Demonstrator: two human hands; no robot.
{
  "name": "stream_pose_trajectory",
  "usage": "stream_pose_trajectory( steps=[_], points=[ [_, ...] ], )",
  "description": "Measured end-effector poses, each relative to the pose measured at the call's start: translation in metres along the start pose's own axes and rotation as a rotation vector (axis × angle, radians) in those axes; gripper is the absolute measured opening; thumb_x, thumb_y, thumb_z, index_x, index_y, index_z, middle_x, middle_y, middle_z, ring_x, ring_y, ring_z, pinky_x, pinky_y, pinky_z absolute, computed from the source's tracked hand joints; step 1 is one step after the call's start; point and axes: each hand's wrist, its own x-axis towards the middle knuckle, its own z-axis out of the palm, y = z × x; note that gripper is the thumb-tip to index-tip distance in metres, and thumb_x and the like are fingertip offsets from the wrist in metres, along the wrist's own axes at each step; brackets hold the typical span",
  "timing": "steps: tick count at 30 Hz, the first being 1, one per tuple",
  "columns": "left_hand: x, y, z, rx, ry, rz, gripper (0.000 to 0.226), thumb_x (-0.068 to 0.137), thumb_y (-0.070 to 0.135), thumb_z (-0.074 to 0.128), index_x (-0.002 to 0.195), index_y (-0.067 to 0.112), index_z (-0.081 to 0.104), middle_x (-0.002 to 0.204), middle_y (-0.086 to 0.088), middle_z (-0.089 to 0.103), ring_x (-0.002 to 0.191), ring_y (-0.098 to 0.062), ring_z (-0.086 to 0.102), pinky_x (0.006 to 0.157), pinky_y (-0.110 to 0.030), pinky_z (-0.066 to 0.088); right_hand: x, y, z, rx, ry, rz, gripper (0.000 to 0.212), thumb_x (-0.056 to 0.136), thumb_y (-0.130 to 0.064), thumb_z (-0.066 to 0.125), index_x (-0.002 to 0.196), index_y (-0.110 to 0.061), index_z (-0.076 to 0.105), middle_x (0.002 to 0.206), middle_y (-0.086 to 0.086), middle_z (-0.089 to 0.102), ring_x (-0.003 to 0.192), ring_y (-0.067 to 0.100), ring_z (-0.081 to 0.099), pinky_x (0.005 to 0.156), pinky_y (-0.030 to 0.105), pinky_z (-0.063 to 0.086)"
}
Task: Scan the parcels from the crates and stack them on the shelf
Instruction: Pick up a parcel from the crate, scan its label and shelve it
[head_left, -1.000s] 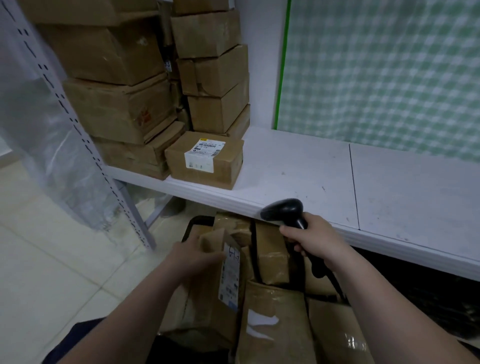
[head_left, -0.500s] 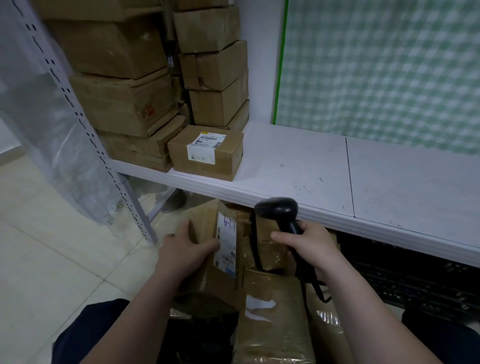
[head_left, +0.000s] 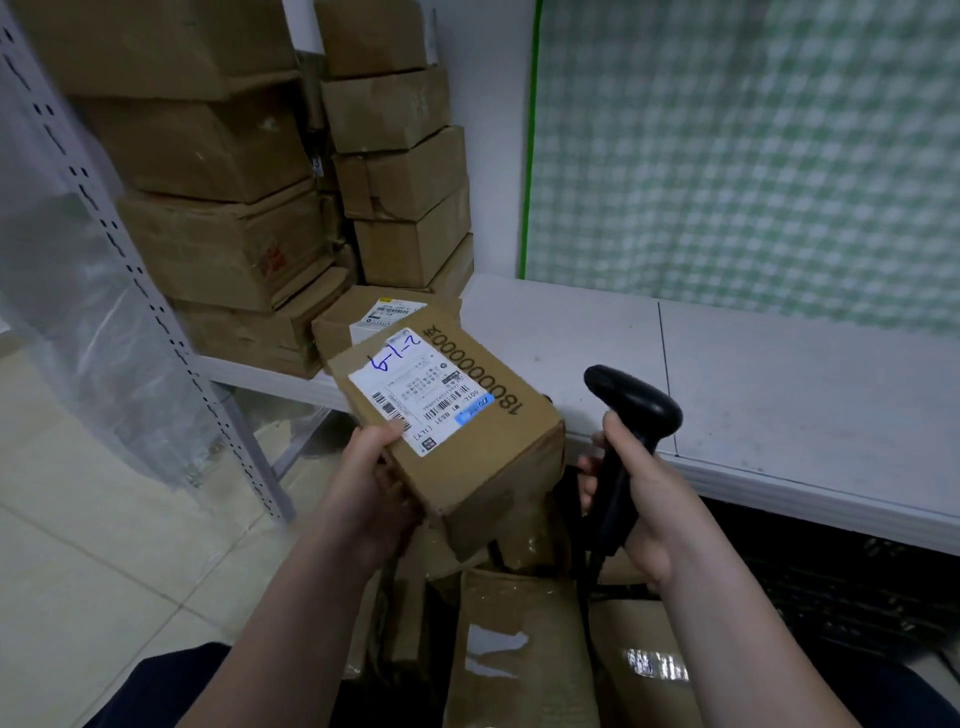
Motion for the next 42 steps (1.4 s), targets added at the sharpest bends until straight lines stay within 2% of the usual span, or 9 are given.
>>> stream_pose_trajectory(
  steps=[2, 6, 12, 19, 26, 29, 32, 36, 42],
  points=[
    [0.004, -0.008, 0.010, -0.077, -0.025, 0.017, 0.065, 0.076, 0.029, 0.067, 0.137, 0.024, 0.043, 0.124, -0.012, 0.064, 0.105, -0.031, 0.064, 0.070, -0.048, 0.058, -0.002, -0.002, -0.001, 0.079, -0.004, -0.021, 0.044, 0.062, -0.045, 0.076, 0.094, -0.018, 0.061, 0.073, 0.001, 0.061, 0.059, 0.013, 0.052, 0.064, 0.028, 0.044],
    [0.008, -0.024, 0.032, -0.152, -0.058, 0.067, 0.096, 0.065, 0.015, 0.077, 0.144, 0.041, 0.029, 0.118, -0.008, 0.068, 0.102, -0.032, 0.068, 0.090, -0.066, 0.047, -0.004, -0.003, -0.001, 0.158, -0.033, -0.048, 0.041, 0.059, -0.043, 0.075, 0.090, -0.019, 0.061, 0.077, 0.004, 0.061, 0.066, 0.014, 0.053, 0.070, 0.029, 0.045],
    [0.005, -0.039, 0.062, -0.191, -0.102, 0.114, 0.117, 0.059, 0.011, 0.078, 0.146, 0.053, 0.011, 0.132, -0.005, 0.059, 0.109, -0.031, 0.064, 0.091, -0.057, 0.049, 0.001, 0.004, -0.003, 0.111, -0.099, -0.073, 0.096, 0.043, -0.049, 0.093, 0.129, -0.023, 0.058, 0.118, 0.009, 0.069, 0.111, 0.028, 0.065, 0.100, 0.046, 0.047],
    [0.012, -0.046, 0.064, -0.103, -0.168, 0.102, 0.115, 0.065, 0.010, 0.081, 0.144, 0.057, 0.012, 0.133, 0.000, 0.059, 0.114, -0.029, 0.062, 0.099, -0.059, 0.044, 0.000, -0.004, -0.012, 0.134, -0.143, -0.082, 0.054, 0.068, -0.028, 0.074, 0.121, -0.019, 0.064, 0.112, 0.013, 0.071, 0.104, 0.029, 0.068, 0.090, 0.044, 0.052],
    [0.025, -0.014, 0.038, 0.127, -0.056, 0.108, 0.141, 0.034, 0.052, 0.093, 0.147, 0.053, 0.009, 0.153, -0.001, 0.035, 0.130, -0.029, 0.047, 0.102, -0.058, 0.042, 0.006, -0.034, -0.030, 0.001, -0.070, -0.234, 0.070, 0.056, -0.017, 0.082, 0.122, -0.017, 0.056, 0.102, 0.011, 0.074, 0.085, 0.024, 0.073, 0.062, 0.035, 0.056],
    [0.023, 0.024, 0.031, 0.583, 0.012, 0.283, 0.131, 0.040, 0.066, 0.085, 0.147, 0.053, 0.010, 0.160, 0.003, 0.018, 0.141, -0.025, 0.030, 0.109, -0.055, 0.036, 0.008, -0.058, -0.045, -0.166, -0.128, -0.297, 0.092, 0.042, -0.022, 0.087, 0.126, -0.017, 0.050, 0.099, 0.010, 0.074, 0.083, 0.025, 0.073, 0.058, 0.035, 0.056],
    [0.021, 0.060, 0.039, 1.009, -0.190, 0.368, 0.114, 0.053, 0.061, 0.079, 0.148, 0.049, 0.018, 0.160, 0.007, 0.013, 0.145, -0.020, 0.019, 0.111, -0.043, 0.027, 0.012, -0.079, -0.052, -0.344, -0.201, -0.360, 0.084, 0.047, -0.010, 0.081, 0.124, -0.019, 0.049, 0.100, 0.008, 0.073, 0.086, 0.020, 0.072, 0.062, 0.030, 0.057],
    [0.031, 0.085, 0.052, 1.259, -0.489, 0.167, 0.115, 0.044, 0.066, 0.081, 0.145, 0.050, 0.028, 0.156, 0.011, 0.023, 0.138, -0.011, 0.028, 0.103, -0.028, 0.030, 0.012, -0.094, -0.049, -0.587, -0.289, -0.377, 0.090, 0.040, -0.025, 0.083, 0.123, -0.032, 0.050, 0.121, 0.003, 0.065, 0.112, 0.015, 0.063, 0.080, 0.032, 0.054],
    [0.038, 0.075, 0.063, 1.168, -0.668, -0.066, 0.109, 0.064, 0.015, 0.087, 0.148, 0.042, 0.023, 0.126, 0.007, 0.053, 0.109, -0.013, 0.060, 0.078, -0.026, 0.056, 0.017, -0.101, -0.048, -0.613, -0.371, -0.354, 0.091, 0.045, -0.021, 0.084, 0.128, -0.031, 0.048, 0.127, 0.005, 0.063, 0.116, 0.018, 0.061, 0.086, 0.037, 0.054]
  ],
)
